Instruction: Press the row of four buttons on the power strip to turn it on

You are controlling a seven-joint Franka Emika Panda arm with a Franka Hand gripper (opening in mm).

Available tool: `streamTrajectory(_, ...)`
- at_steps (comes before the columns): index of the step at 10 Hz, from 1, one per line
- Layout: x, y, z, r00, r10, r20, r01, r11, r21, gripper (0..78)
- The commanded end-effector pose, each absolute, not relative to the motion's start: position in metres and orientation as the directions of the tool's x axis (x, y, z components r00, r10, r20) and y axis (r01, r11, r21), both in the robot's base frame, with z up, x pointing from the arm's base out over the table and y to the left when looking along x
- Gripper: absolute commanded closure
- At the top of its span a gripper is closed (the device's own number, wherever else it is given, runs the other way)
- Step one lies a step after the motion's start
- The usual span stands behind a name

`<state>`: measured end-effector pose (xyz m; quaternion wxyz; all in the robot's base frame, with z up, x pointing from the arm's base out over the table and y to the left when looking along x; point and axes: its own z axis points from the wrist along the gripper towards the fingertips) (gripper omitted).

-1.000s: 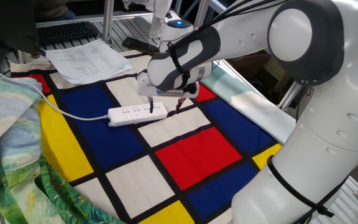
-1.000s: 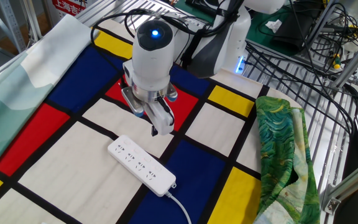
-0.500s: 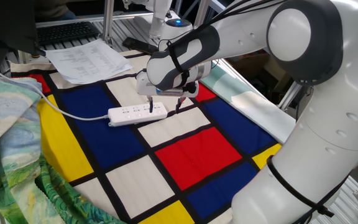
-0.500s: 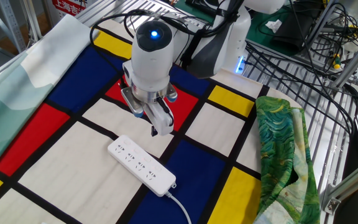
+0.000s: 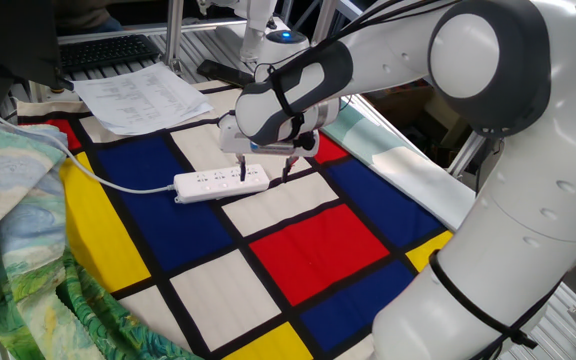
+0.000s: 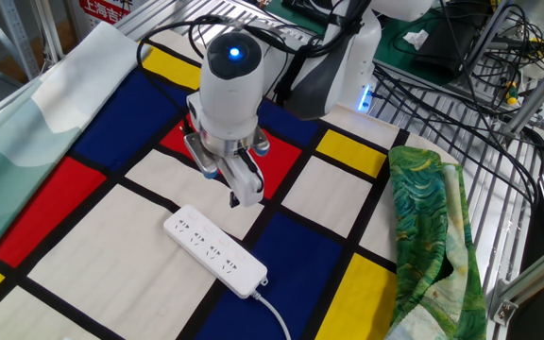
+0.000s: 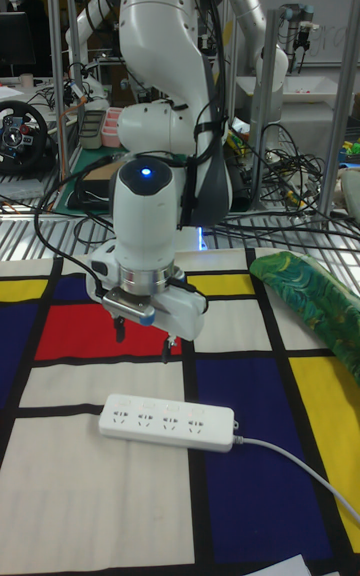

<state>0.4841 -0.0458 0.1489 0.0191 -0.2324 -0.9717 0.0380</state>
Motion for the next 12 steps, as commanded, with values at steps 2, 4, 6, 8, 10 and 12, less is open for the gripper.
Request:
streamTrajectory(2,0.485,-0.046,0.15,-0.855,0.519,-0.007,0.518,0.853,-0.066,0.2)
streamTrajectory(4,0.485,-0.046,0.15,-0.855,0.516,-0.059,0.518,0.855,-0.024,0.2)
streamTrajectory(6,0.485,-0.046,0.15,-0.86,0.504,-0.074,0.507,0.862,-0.018,0.2)
streamTrajectory(8,0.485,-0.046,0.15,-0.882,0.469,-0.05,0.47,0.882,-0.02,0.2)
streamTrajectory(10,0.477,-0.043,0.162,-0.89,0.456,-0.024,0.457,0.889,-0.035,0.2)
streamTrajectory(12,0.471,-0.042,0.171,-0.89,0.455,-0.024,0.456,0.889,-0.036,0.2)
